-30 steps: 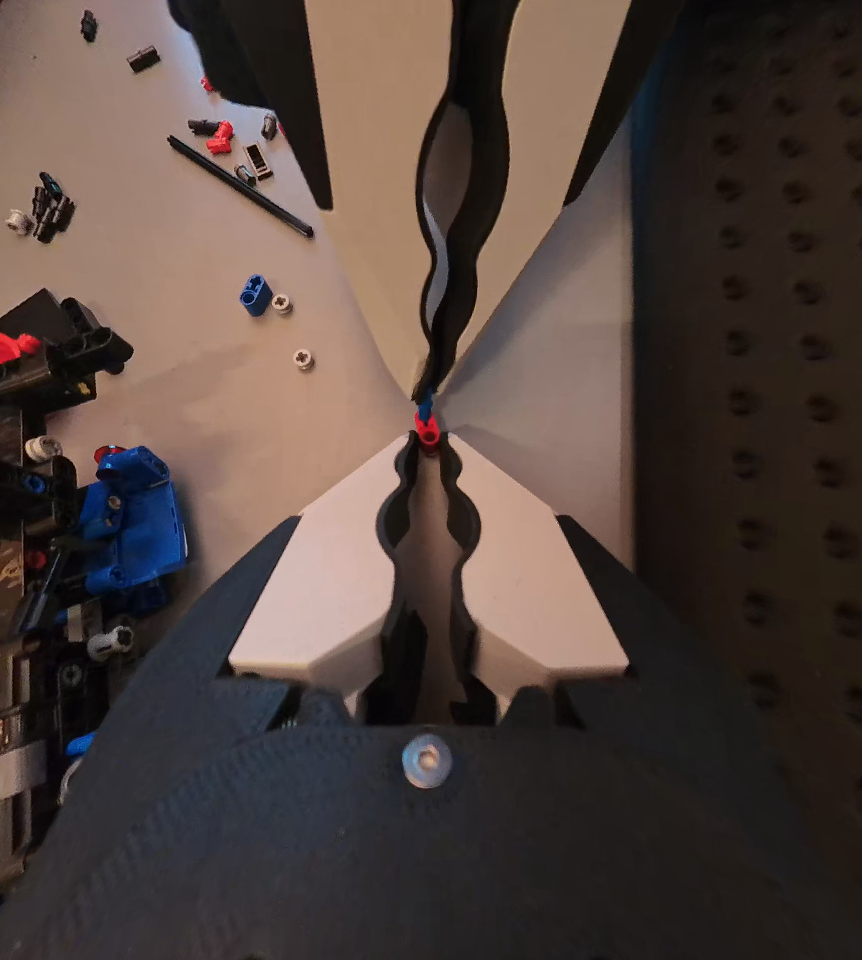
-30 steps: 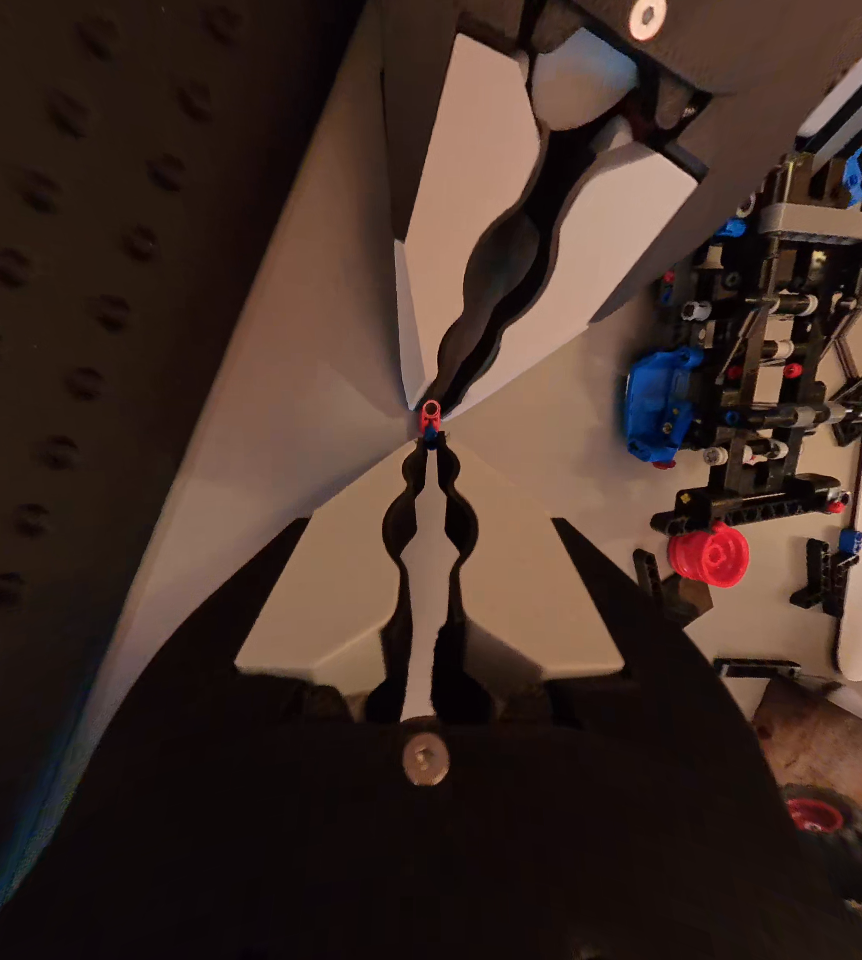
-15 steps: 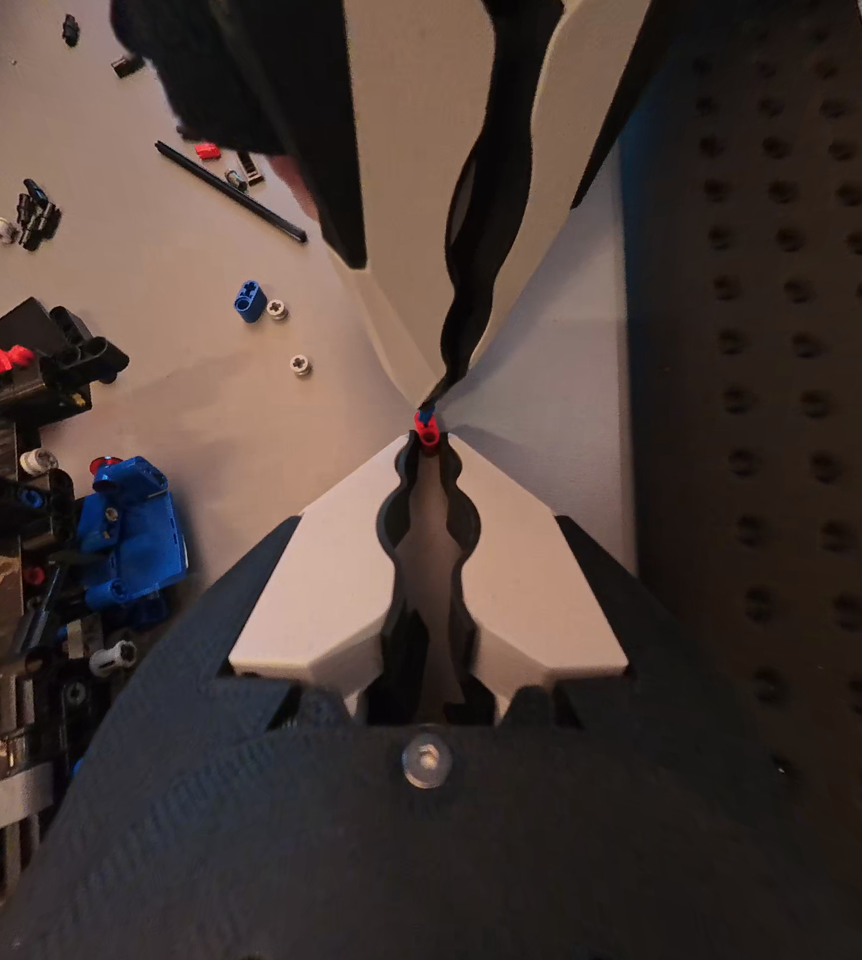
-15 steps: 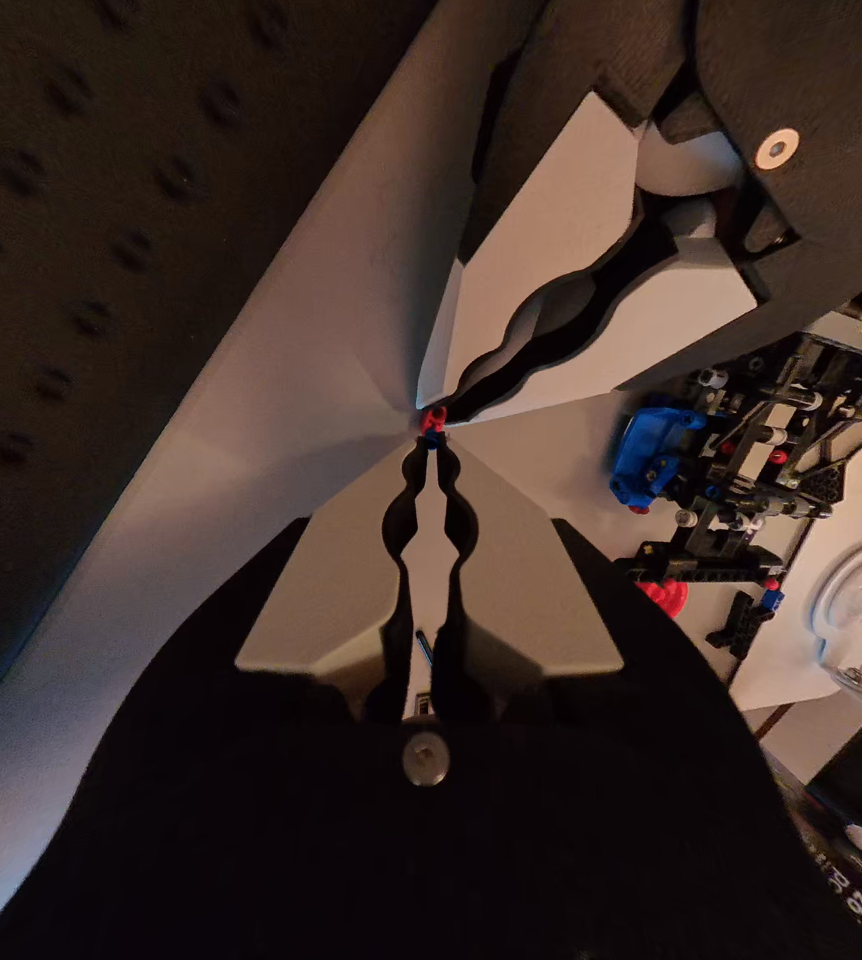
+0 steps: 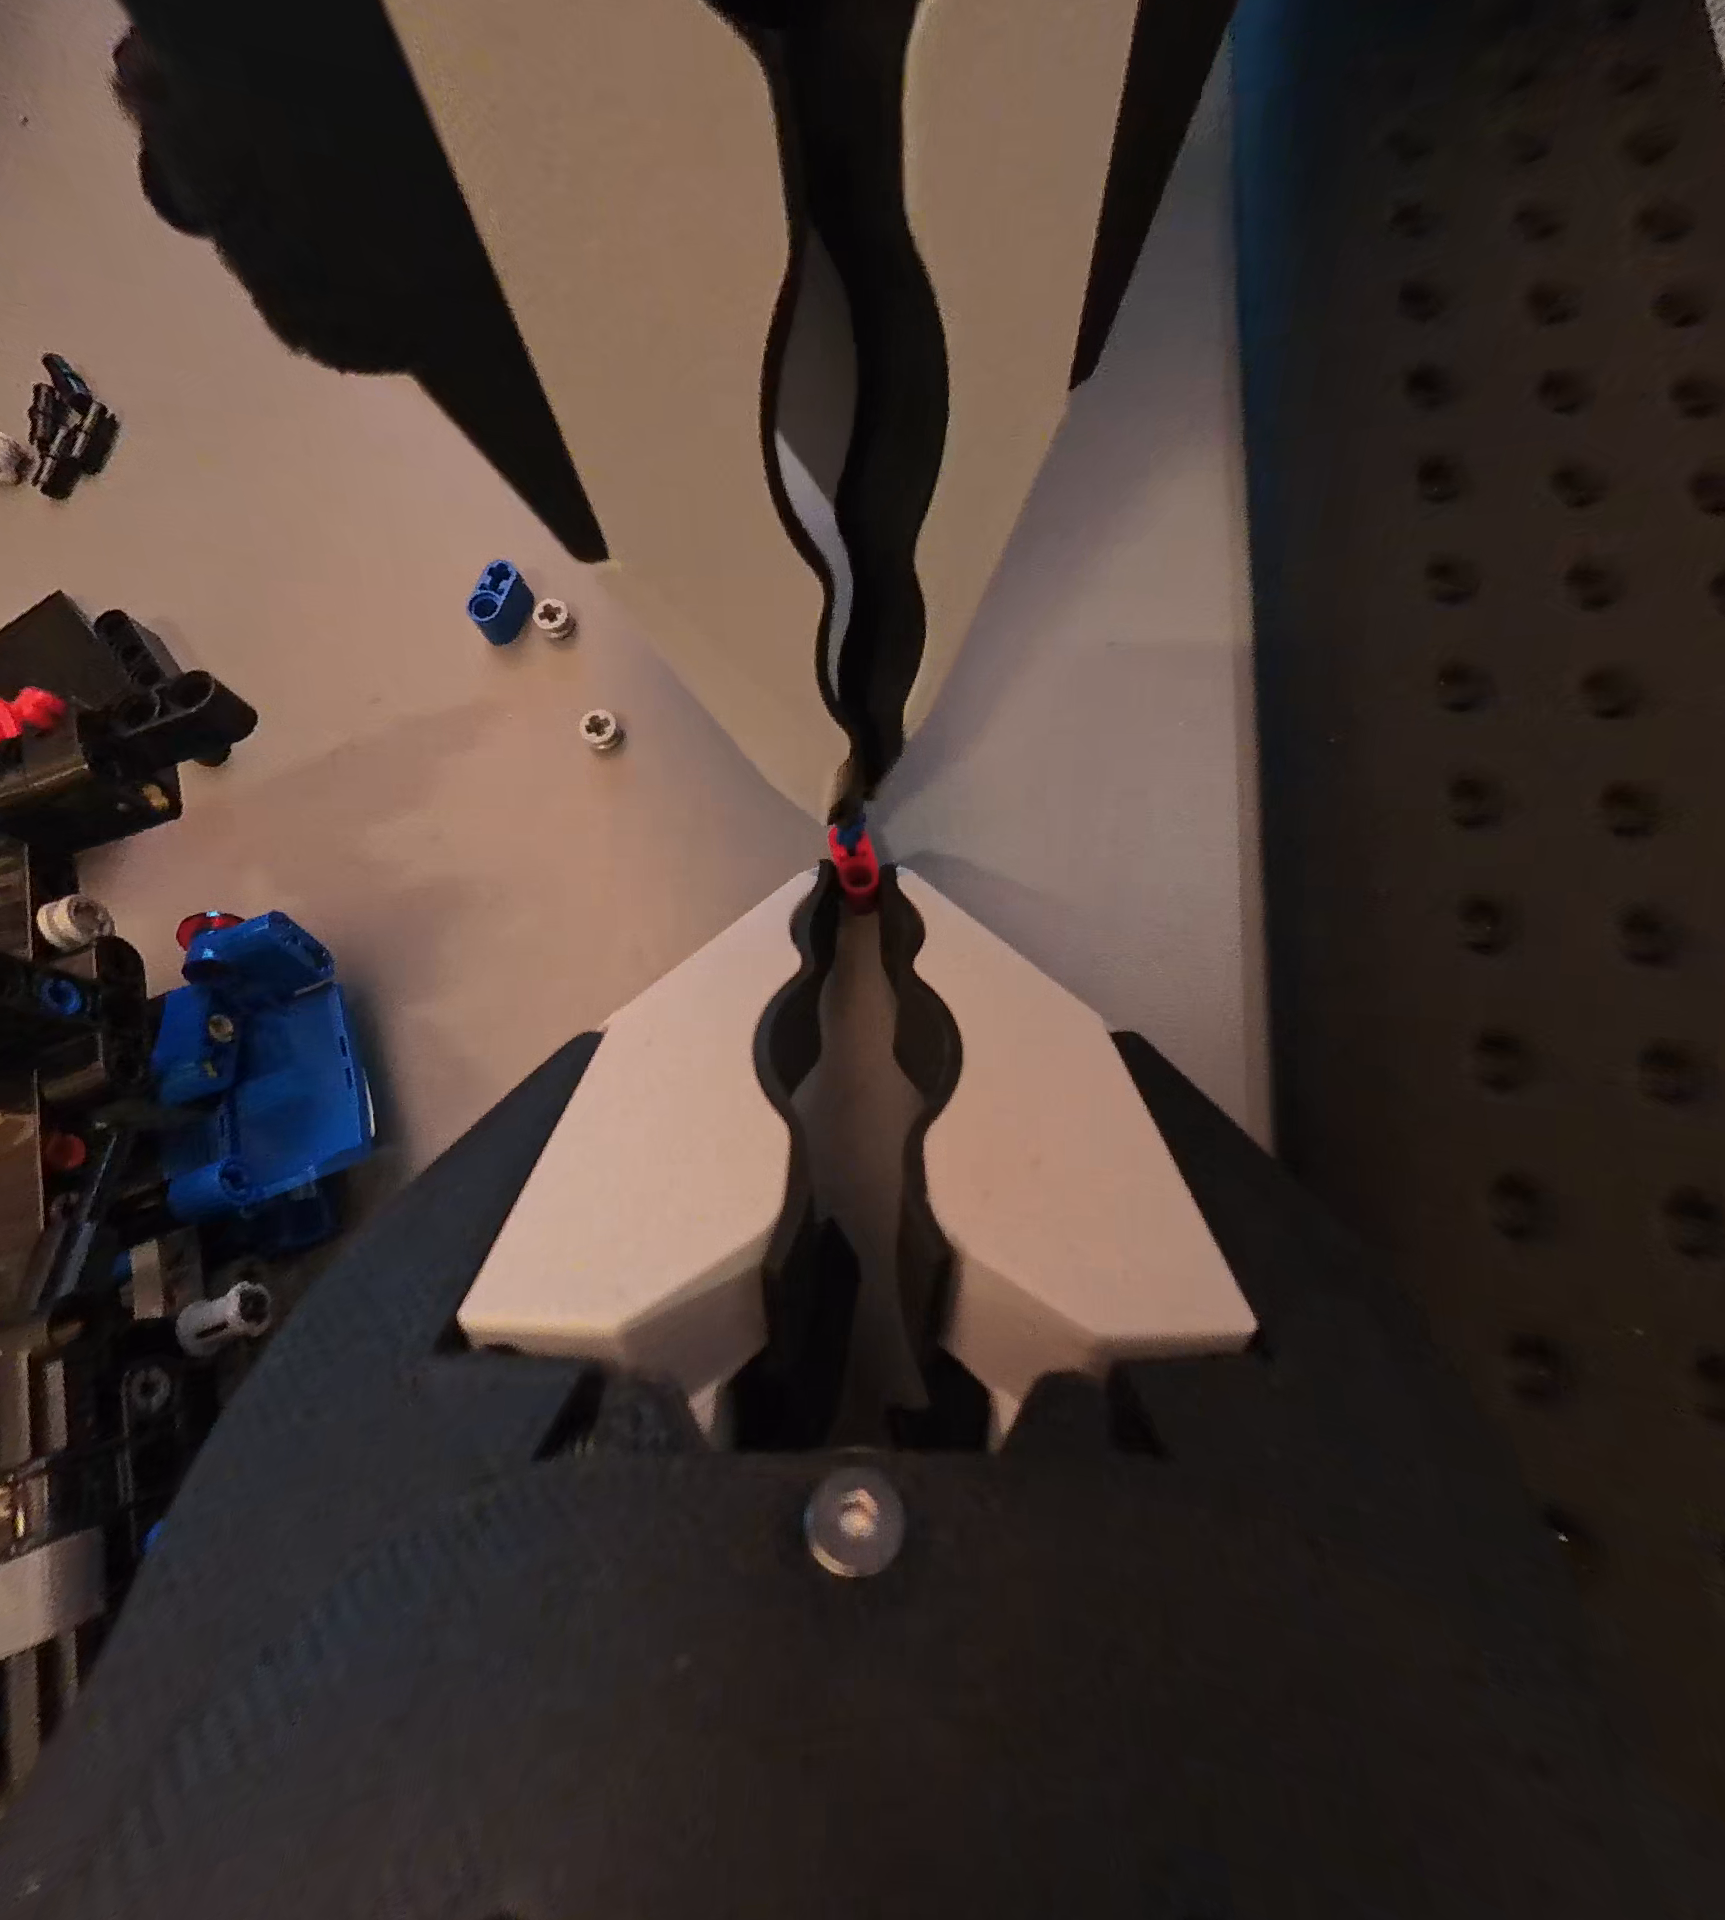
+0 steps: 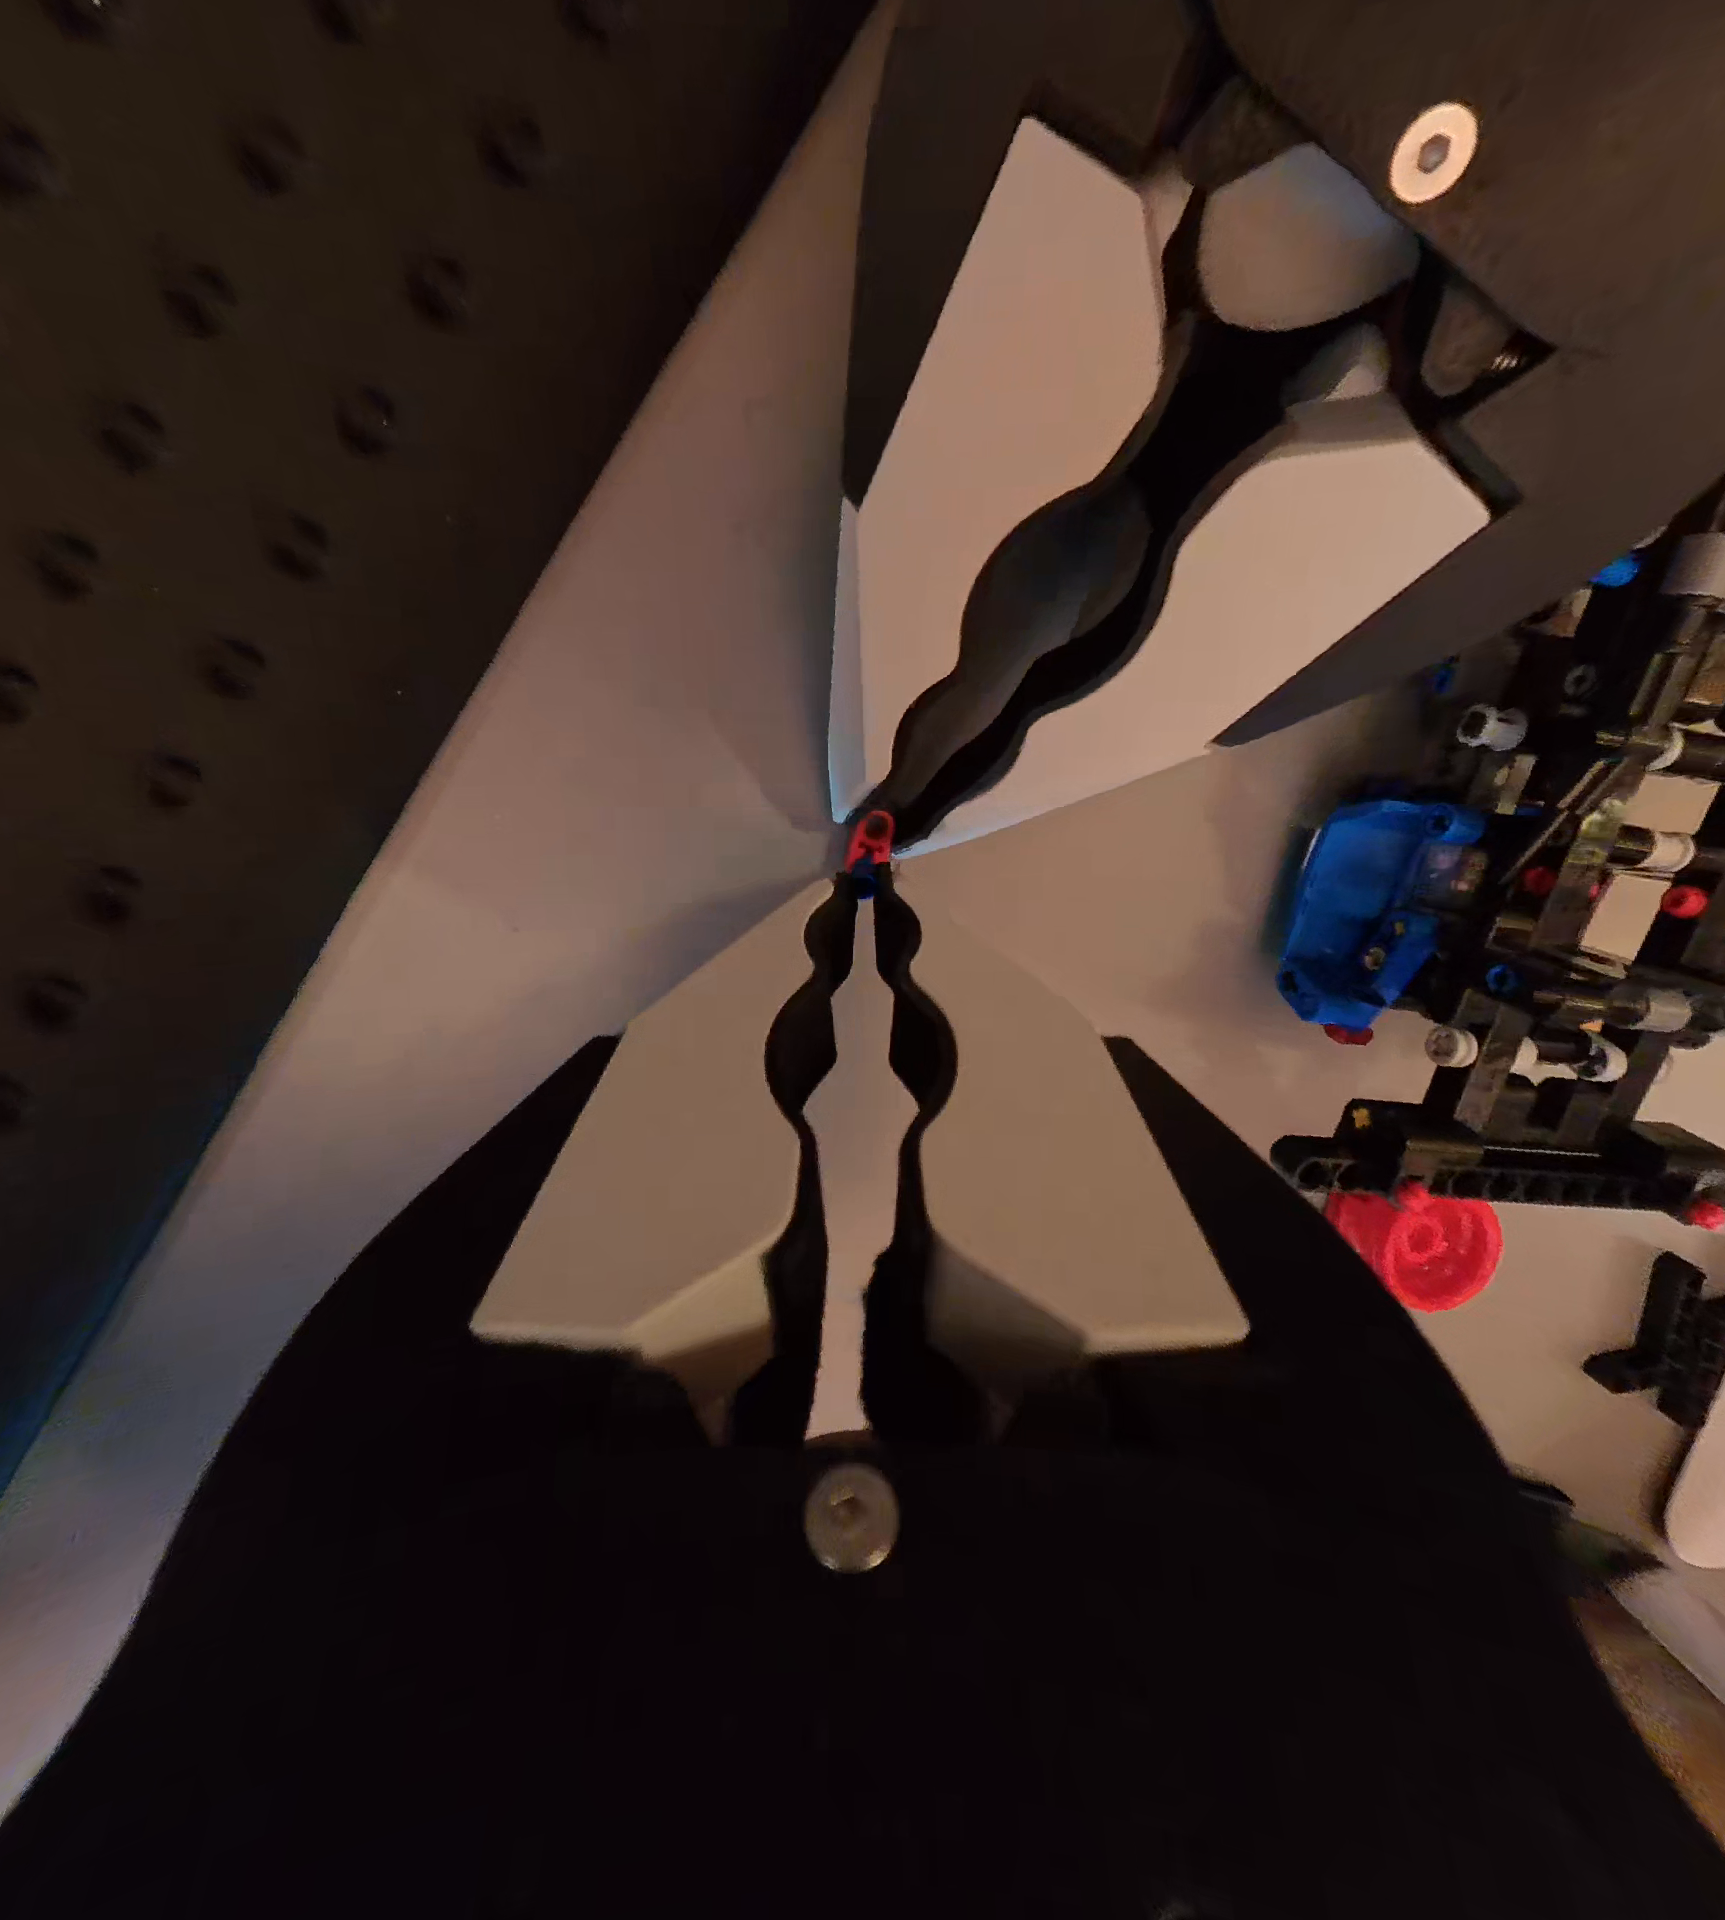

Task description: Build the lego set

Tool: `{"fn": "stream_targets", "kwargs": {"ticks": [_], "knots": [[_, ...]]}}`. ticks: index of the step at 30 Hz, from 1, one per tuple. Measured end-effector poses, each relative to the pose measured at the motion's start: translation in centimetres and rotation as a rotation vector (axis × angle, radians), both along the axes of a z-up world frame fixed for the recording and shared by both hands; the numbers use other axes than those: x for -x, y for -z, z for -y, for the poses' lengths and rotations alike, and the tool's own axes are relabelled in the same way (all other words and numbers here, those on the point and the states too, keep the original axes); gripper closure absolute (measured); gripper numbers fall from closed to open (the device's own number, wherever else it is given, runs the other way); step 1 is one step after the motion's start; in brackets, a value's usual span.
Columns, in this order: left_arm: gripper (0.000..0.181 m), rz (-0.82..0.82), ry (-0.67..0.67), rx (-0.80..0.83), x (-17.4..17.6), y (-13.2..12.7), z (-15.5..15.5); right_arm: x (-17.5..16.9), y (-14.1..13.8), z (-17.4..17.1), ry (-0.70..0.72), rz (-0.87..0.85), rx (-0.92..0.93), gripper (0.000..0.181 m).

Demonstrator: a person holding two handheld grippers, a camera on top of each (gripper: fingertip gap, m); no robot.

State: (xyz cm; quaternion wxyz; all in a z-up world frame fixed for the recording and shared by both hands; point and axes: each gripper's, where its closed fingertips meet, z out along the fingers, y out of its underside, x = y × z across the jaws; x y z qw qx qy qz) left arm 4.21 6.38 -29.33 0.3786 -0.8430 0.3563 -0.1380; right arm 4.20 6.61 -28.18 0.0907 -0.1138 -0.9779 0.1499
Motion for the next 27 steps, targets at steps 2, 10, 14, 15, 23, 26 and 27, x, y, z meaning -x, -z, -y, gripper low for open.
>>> {"fn": "stream_targets", "kwargs": {"ticks": [2,10,14,15,23,26,27], "knots": [[0.175,0.002,0.0,0.001,0.0,0.01,0.0,0.01,0.0,0.0,0.006,0.014,-0.004,0.18],[0.175,0.002,0.0,0.0,0.01,0.04,-0.02,0.09,0.05,0.16,0.06,0.056,0.021,0.18],[0.175,0.001,-0.001,-0.001,0.01,0.07,-0.04,0.08,0.08,0.11,0.067,0.052,0.003,0.18],[0.175,0.001,-0.001,-0.002,0.01,0.07,-0.05,0.09,0.11,0.05,0.069,0.054,0.0,0.18],[0.175,0.0,0.001,-0.006,0.02,0.13,-0.09,0.26,0.55,0.38,0.046,0.055,-0.024,0.181],[0.175,0.006,0.002,-0.002,-0.01,0.13,-0.07,0.17,0.67,0.21,0.054,0.059,-0.029,0.181],[0.175,0.003,0.002,-0.004,-0.02,0.14,-0.07,0.18,0.67,0.22,0.055,0.057,-0.03,0.18]]}}
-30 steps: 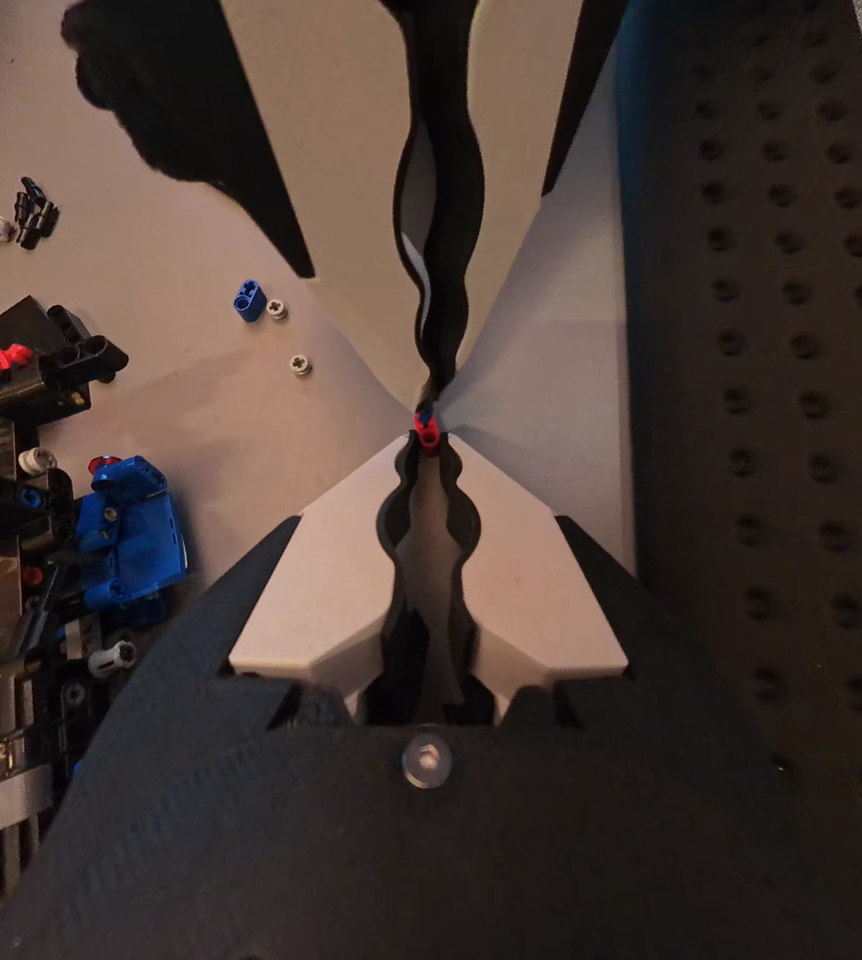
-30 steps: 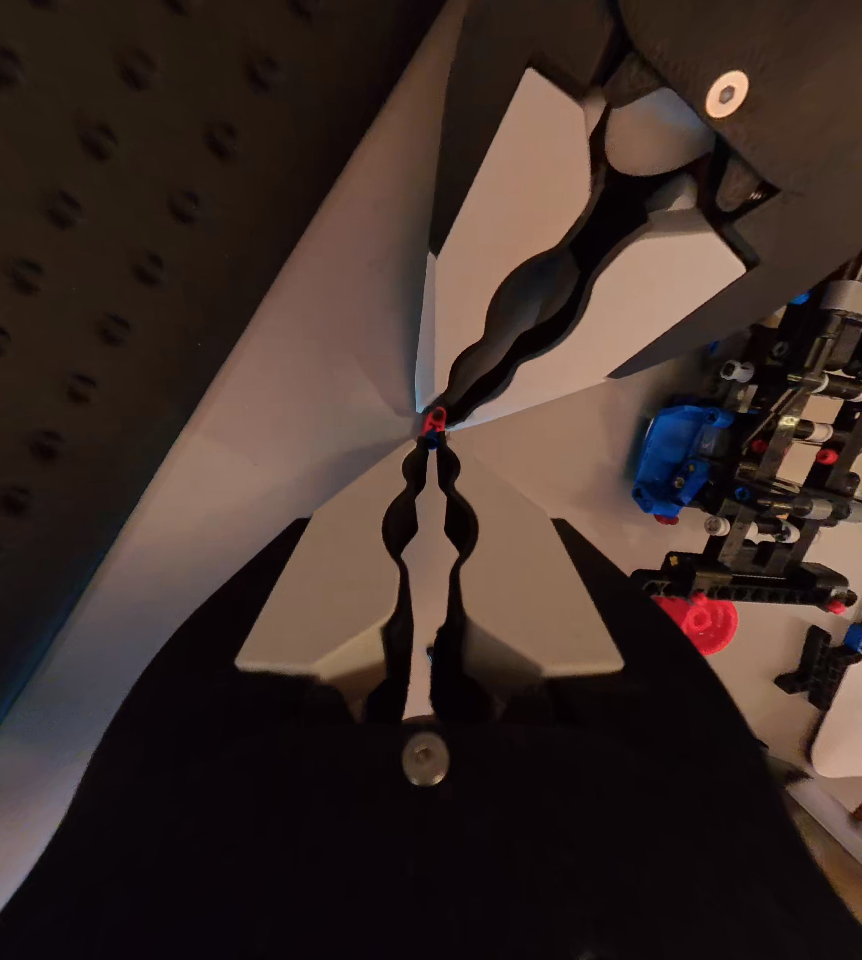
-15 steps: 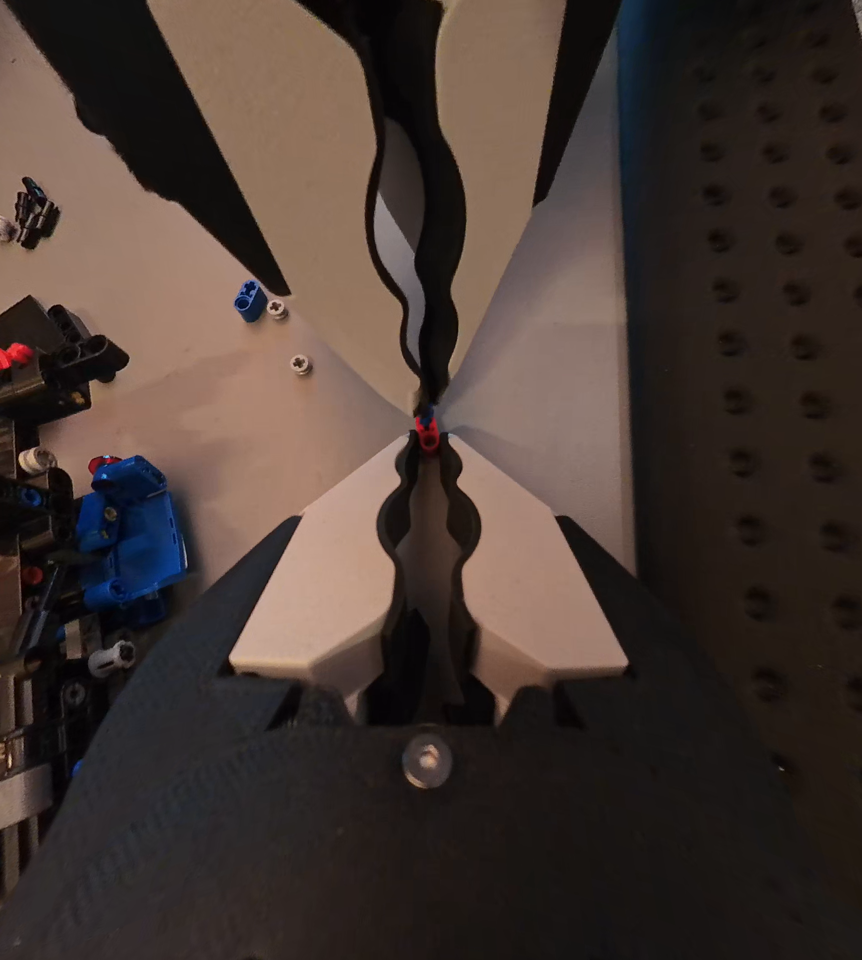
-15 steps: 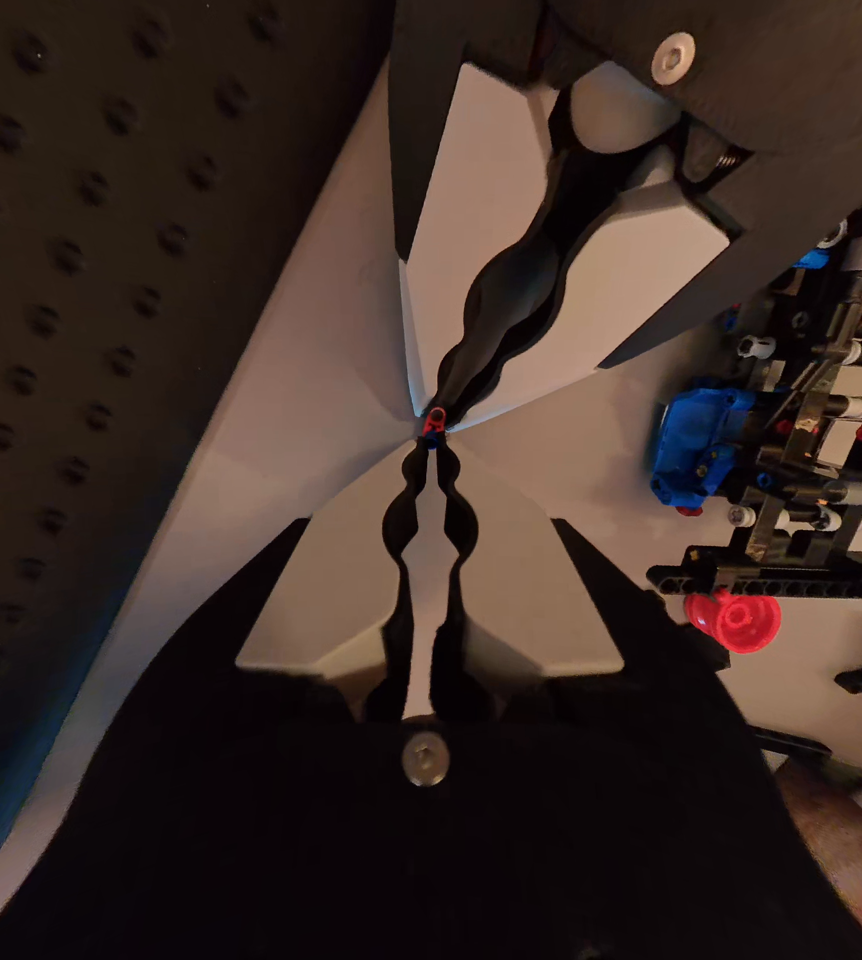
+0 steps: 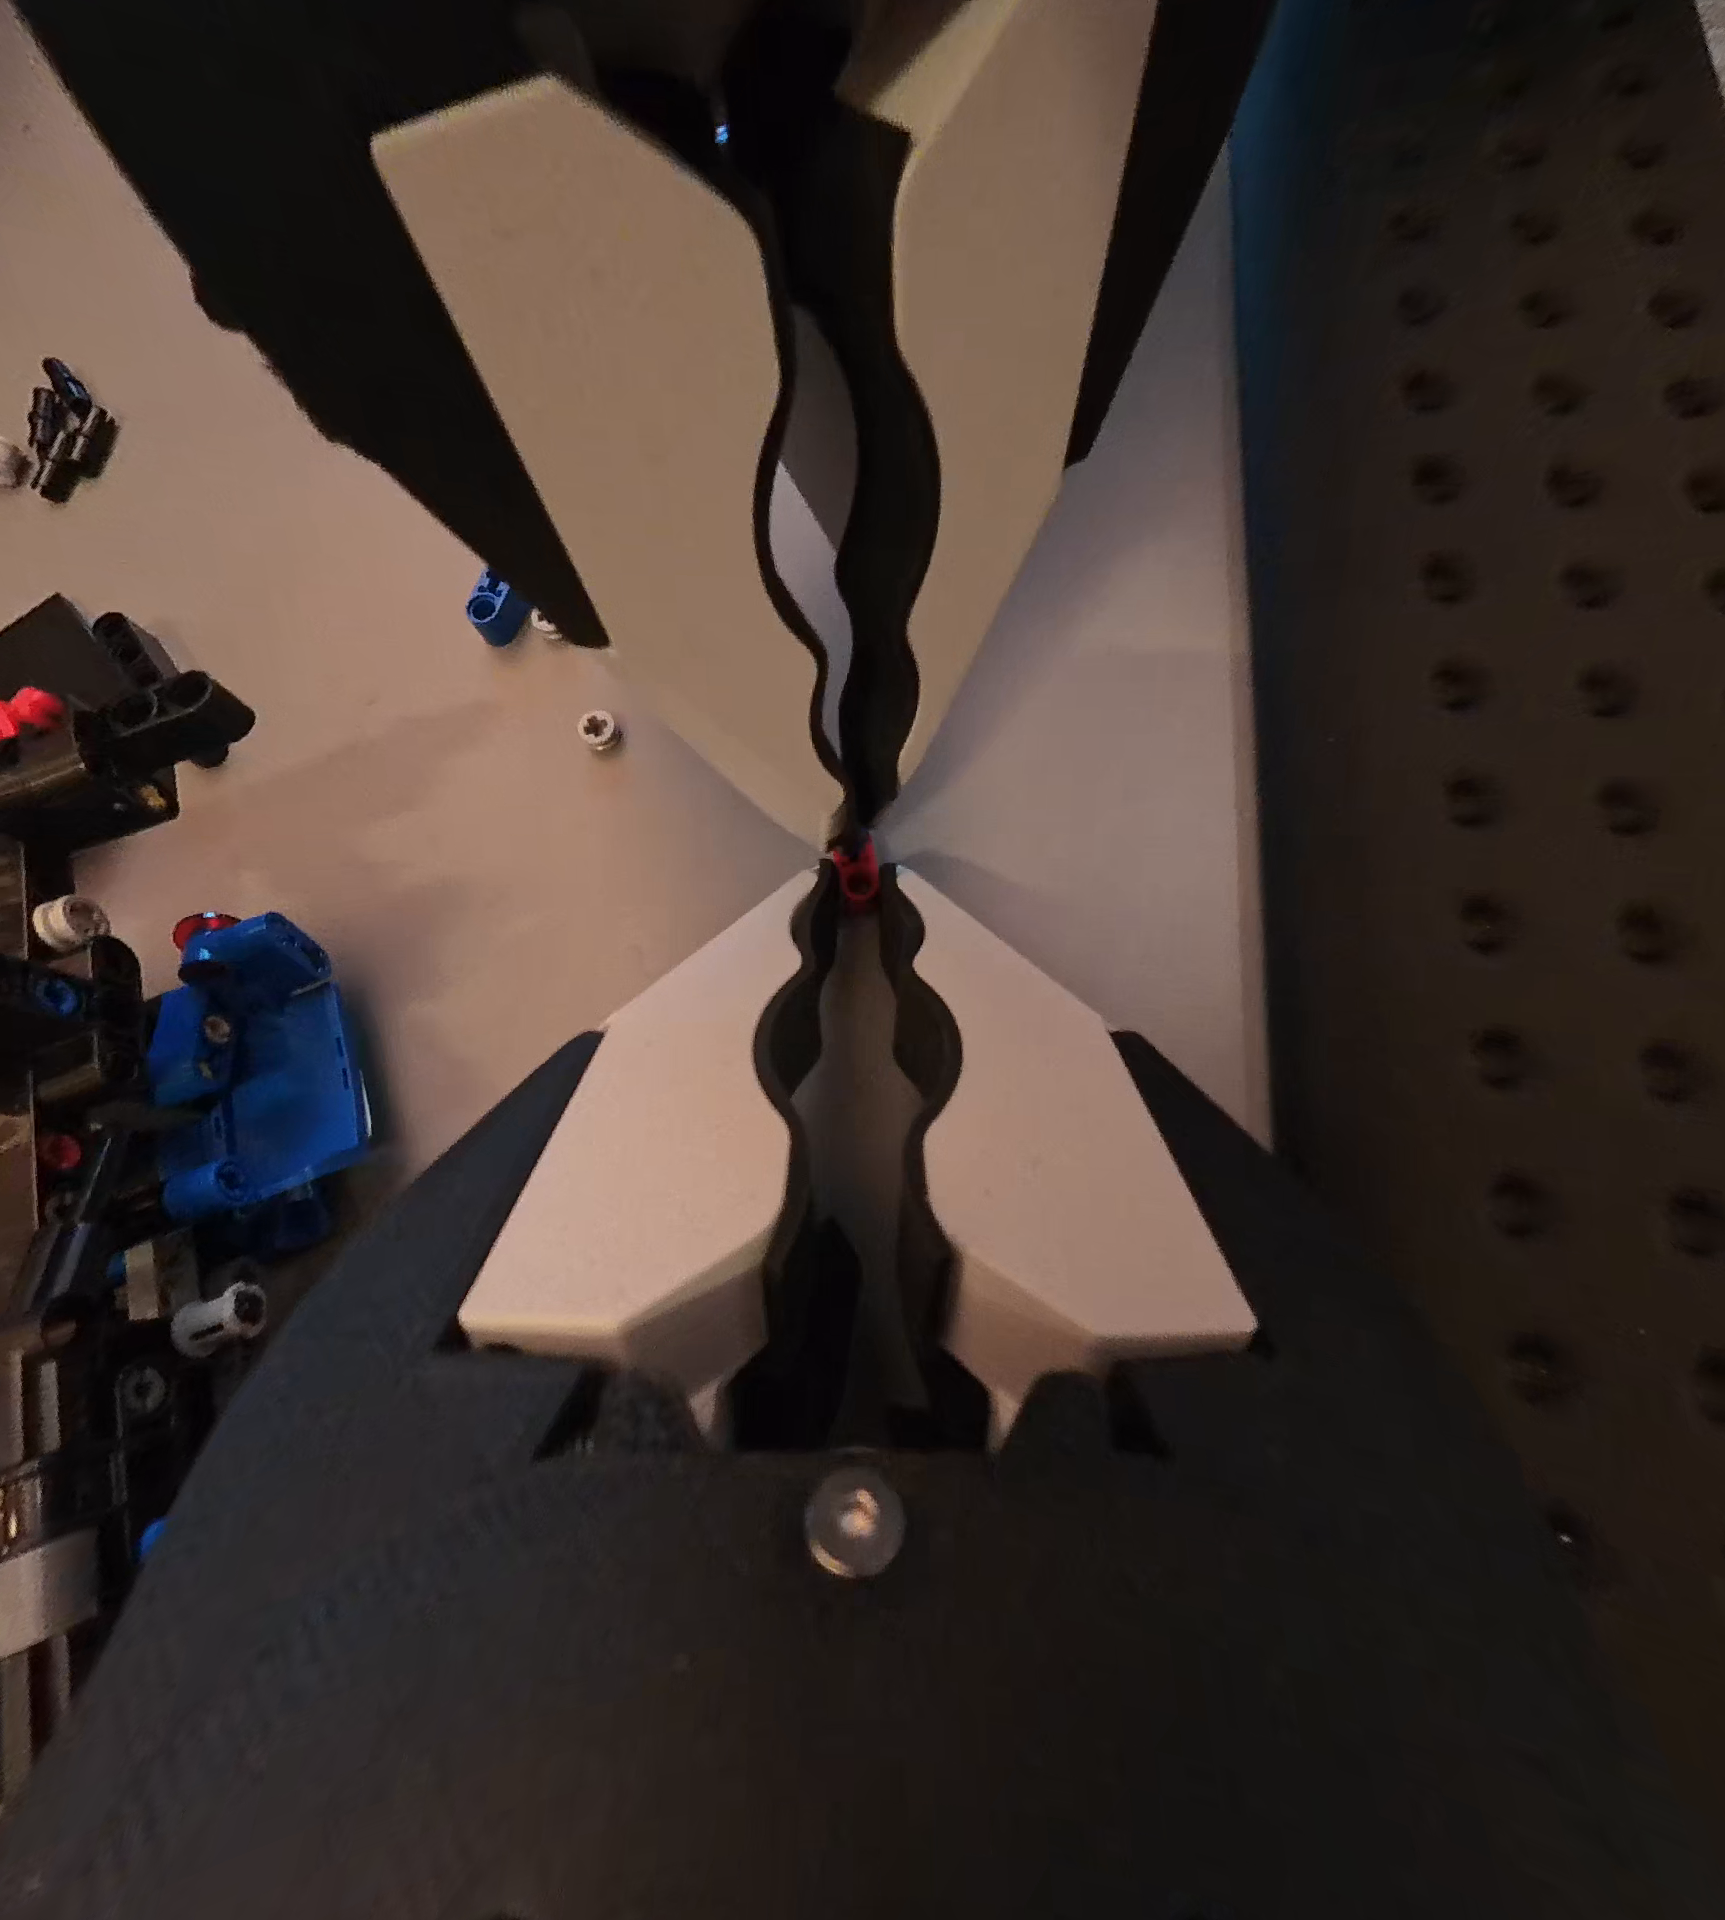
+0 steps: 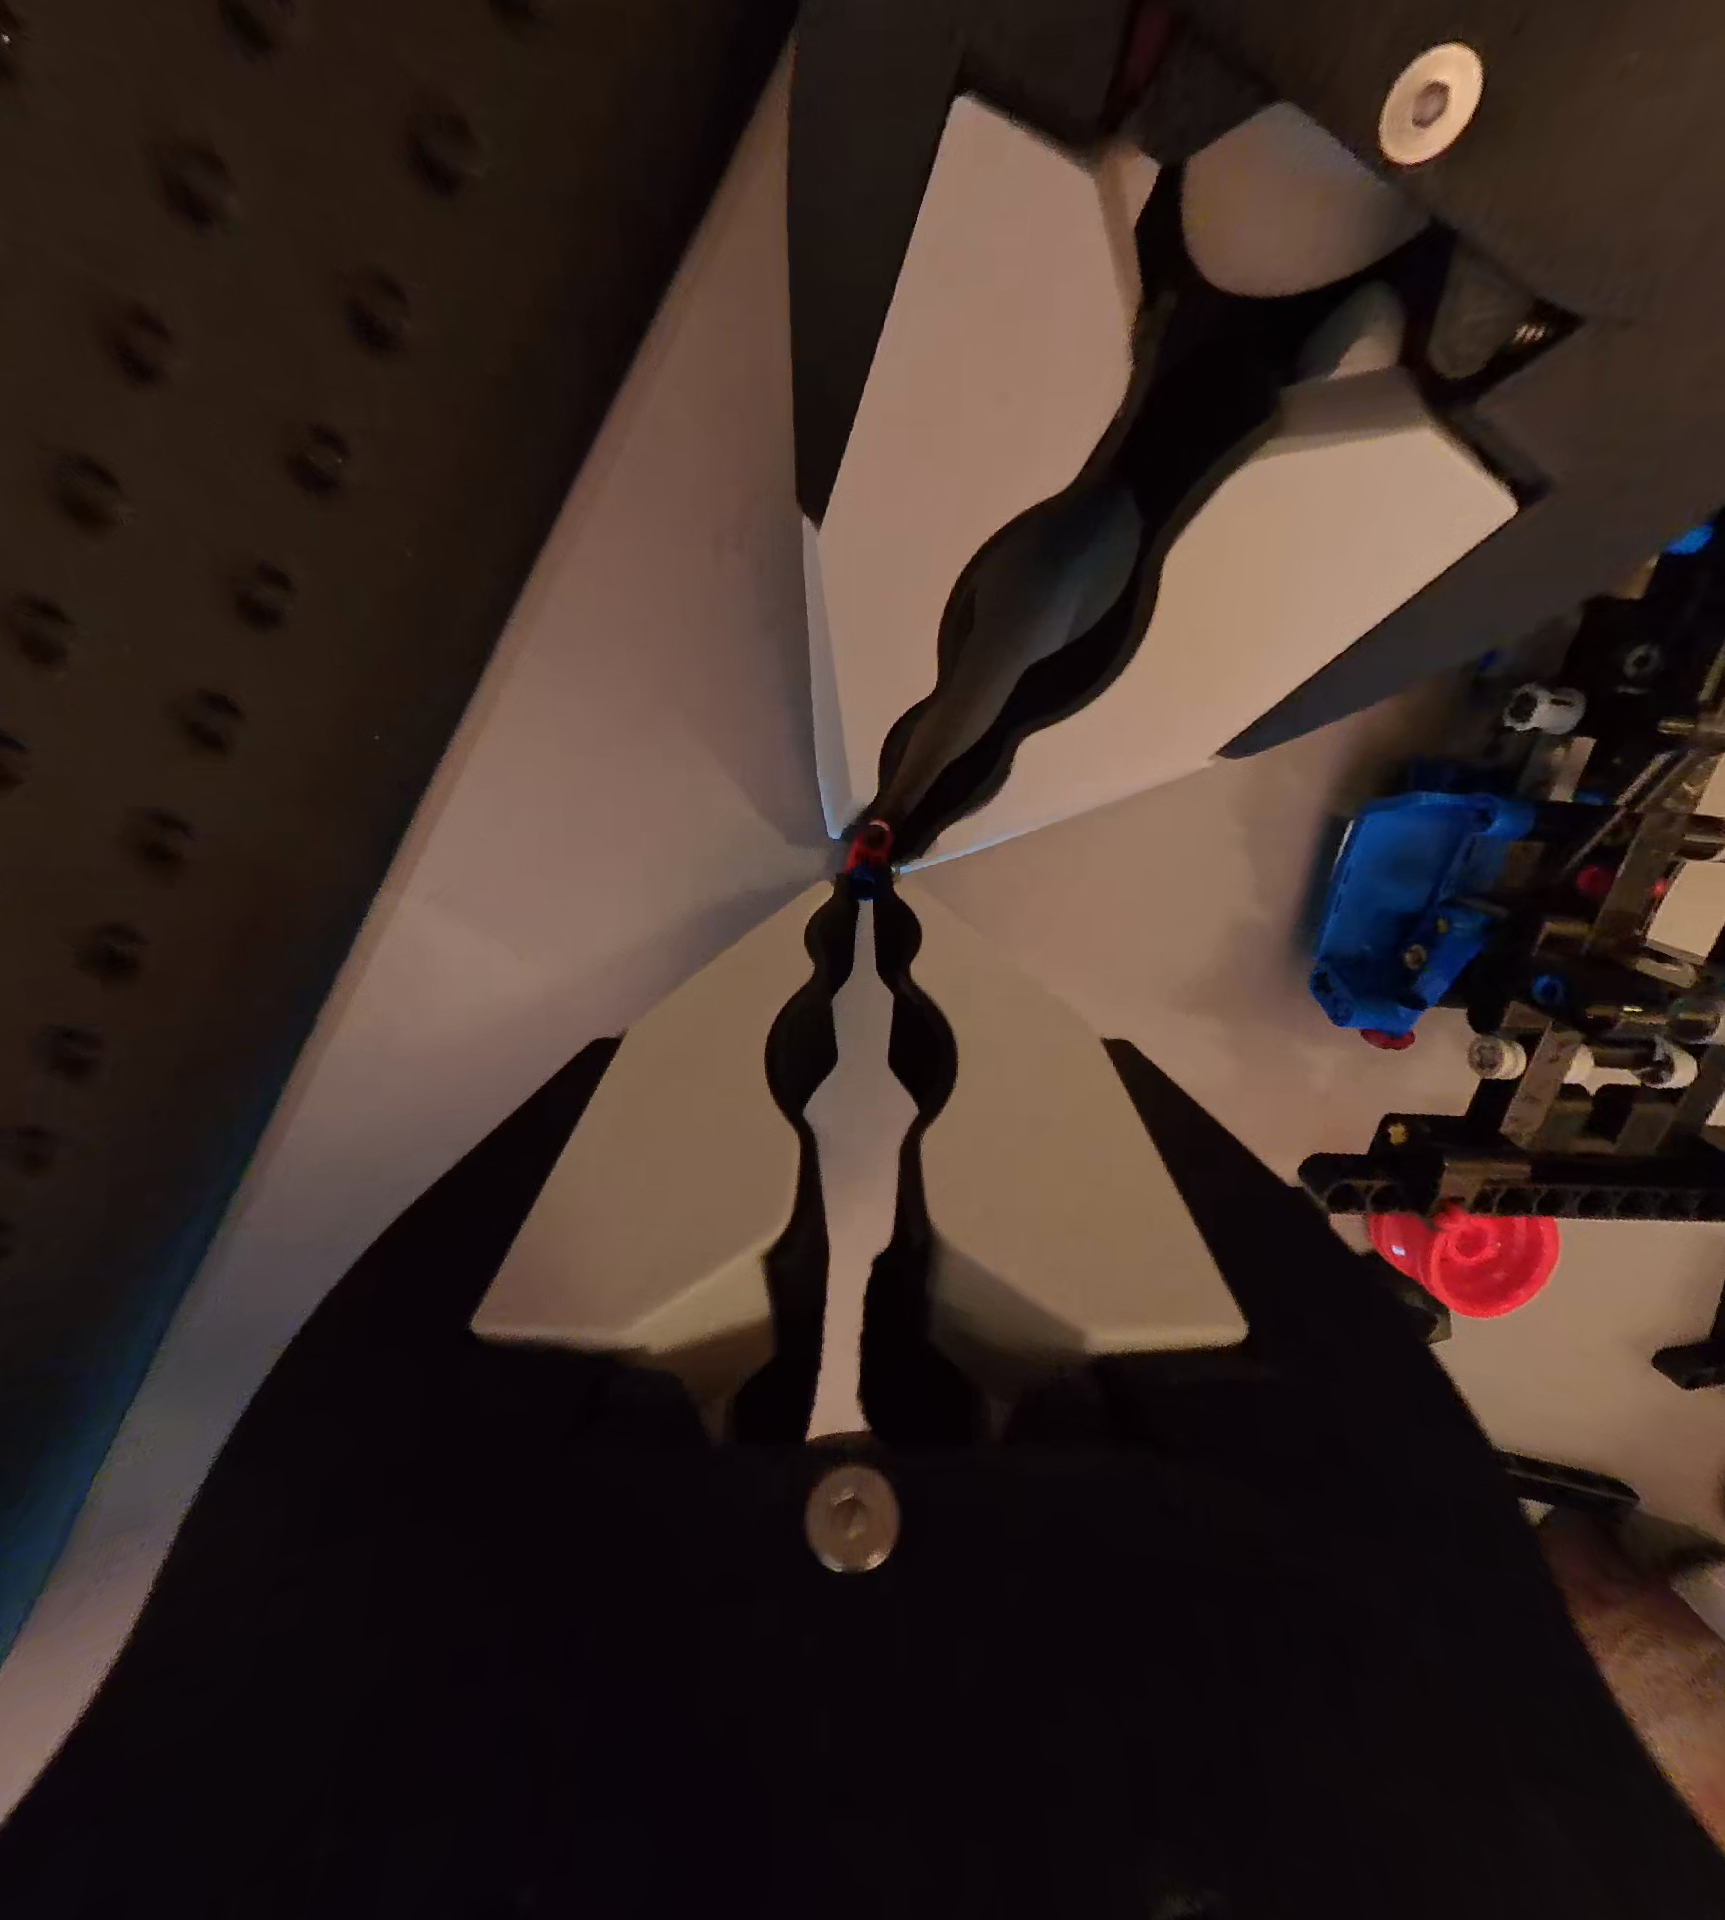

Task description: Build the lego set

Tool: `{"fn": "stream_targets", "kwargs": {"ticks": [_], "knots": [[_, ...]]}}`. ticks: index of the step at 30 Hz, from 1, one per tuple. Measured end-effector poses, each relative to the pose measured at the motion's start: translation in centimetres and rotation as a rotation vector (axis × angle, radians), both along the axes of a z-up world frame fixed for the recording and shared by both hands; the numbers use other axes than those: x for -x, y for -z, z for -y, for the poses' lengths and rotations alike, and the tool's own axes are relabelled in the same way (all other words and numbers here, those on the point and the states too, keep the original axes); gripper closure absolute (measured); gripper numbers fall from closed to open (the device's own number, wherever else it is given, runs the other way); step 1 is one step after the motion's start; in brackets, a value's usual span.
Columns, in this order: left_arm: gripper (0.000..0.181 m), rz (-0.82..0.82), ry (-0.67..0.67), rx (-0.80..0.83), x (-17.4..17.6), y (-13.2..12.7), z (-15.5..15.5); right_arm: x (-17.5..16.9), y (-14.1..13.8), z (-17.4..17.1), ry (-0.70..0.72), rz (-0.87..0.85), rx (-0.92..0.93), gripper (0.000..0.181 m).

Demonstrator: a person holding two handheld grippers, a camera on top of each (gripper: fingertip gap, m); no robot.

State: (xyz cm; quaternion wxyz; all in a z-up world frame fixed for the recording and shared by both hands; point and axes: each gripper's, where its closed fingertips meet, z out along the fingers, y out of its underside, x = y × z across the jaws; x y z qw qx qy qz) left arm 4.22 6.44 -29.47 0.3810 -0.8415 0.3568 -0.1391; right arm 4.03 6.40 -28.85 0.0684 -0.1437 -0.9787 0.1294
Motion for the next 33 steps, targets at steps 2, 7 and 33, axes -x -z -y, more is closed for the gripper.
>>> {"fn": "stream_targets", "kwargs": {"ticks": [2,7,33], "knots": [[0.175,0.002,-0.001,0.003,0.0,0.0,0.0,0.0,0.0,0.0,0.009,-0.003,-0.001,0.18],[0.175,-0.001,-0.002,0.0,0.0,0.0,0.0,0.1,0.0,0.0,0.044,-0.036,0.059,0.18],[0.176,-0.429,-0.196,-0.535,3.9,-7.1,2.3,4.0,-6.3,2.9,0.35,-0.434,0.317,0.172]]}}
